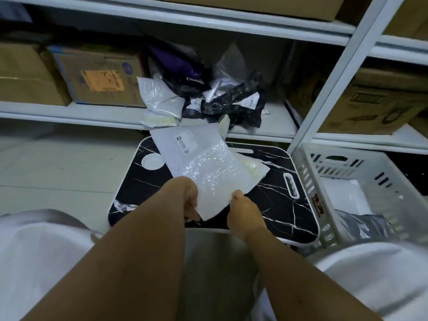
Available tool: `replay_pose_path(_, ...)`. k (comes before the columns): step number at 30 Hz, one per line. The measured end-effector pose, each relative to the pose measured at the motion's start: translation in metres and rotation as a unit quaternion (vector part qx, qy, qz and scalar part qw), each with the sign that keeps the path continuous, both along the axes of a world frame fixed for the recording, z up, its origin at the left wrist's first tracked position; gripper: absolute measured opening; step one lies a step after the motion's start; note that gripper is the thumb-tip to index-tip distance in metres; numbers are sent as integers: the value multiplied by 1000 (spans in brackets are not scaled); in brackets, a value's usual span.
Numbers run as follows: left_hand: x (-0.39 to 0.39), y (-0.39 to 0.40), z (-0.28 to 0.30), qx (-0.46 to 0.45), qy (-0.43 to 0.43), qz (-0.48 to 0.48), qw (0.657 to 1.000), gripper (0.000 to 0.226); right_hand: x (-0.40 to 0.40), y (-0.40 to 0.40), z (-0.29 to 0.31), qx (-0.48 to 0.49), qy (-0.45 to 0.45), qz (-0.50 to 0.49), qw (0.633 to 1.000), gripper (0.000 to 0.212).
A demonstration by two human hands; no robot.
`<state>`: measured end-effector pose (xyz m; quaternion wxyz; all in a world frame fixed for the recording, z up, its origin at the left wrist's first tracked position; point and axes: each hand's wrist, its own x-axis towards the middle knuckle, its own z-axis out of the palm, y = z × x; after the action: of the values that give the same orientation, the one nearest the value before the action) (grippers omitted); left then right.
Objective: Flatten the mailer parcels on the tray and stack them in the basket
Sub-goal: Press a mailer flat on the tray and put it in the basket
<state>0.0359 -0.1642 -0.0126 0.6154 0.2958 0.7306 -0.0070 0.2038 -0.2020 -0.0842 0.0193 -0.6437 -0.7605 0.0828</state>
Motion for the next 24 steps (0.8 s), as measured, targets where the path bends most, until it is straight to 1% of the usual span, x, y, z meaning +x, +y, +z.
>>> replay_pose_path(1,1,-2,0,-32,0,-32,999,35,2,1,3,-3,-13,-8,1000,22)
replay_pose_path(2,0,-5,0,-50,10,-61,997,37,2,4,3,-14,-10,-36,999,24)
replay_pose_path(3,2,-7,2,-68,23,-90,993,38,4,7,5,-18,20,-88,996,25)
replay_pose_path(4,3,-4,-1,-59,41,-114,991,38,6,12,5,-21,84,-169,982,23)
replay_pose_path(5,5,-3,2,-41,68,-134,988,37,8,16,6,1,182,-257,949,21)
replay_pose_path(6,7,-2,3,-7,99,-151,984,36,10,23,4,15,267,-341,901,24)
replay_pose_path(7,8,2,6,32,129,-169,977,34,10,30,1,3,355,-405,842,36)
replay_pose_path(8,8,8,8,76,153,-188,967,32,10,36,-4,-25,423,-450,786,52)
replay_pose_path(9,9,14,9,119,177,-201,956,30,10,40,-4,-63,470,-473,742,65)
replay_pose_path(10,8,20,10,168,204,-200,943,27,9,47,-13,-88,500,-474,719,70)
replay_pose_path(11,7,28,9,218,237,-182,929,24,7,52,-16,-107,529,-471,698,67)
replay_pose_path(12,6,35,6,270,267,-141,914,21,4,56,-20,-120,540,-475,684,57)
replay_pose_path(13,4,40,5,317,306,-100,892,20,2,59,-23,-127,542,-455,695,46)
replay_pose_path(14,2,45,3,359,338,-69,867,23,-1,64,-22,-132,529,-437,715,37)
replay_pose_path(15,0,51,0,393,363,-65,843,30,-1,71,-26,-144,516,-426,729,32)
replay_pose_path(17,-6,62,-11,454,394,-82,795,39,7,85,-33,-137,524,-385,748,34)
replay_pose_path(18,-9,68,-17,472,396,-87,783,42,15,90,-36,-127,517,-382,755,35)
replay_pose_path(20,-12,76,-28,474,390,-95,783,49,28,97,-35,-133,459,-372,796,31)
replay_pose_path(21,-13,79,-35,472,385,-98,787,51,33,98,-30,-141,440,-365,808,30)
replay_pose_path(24,-11,81,-46,454,378,-97,801,49,43,103,-18,-154,445,-359,806,36)
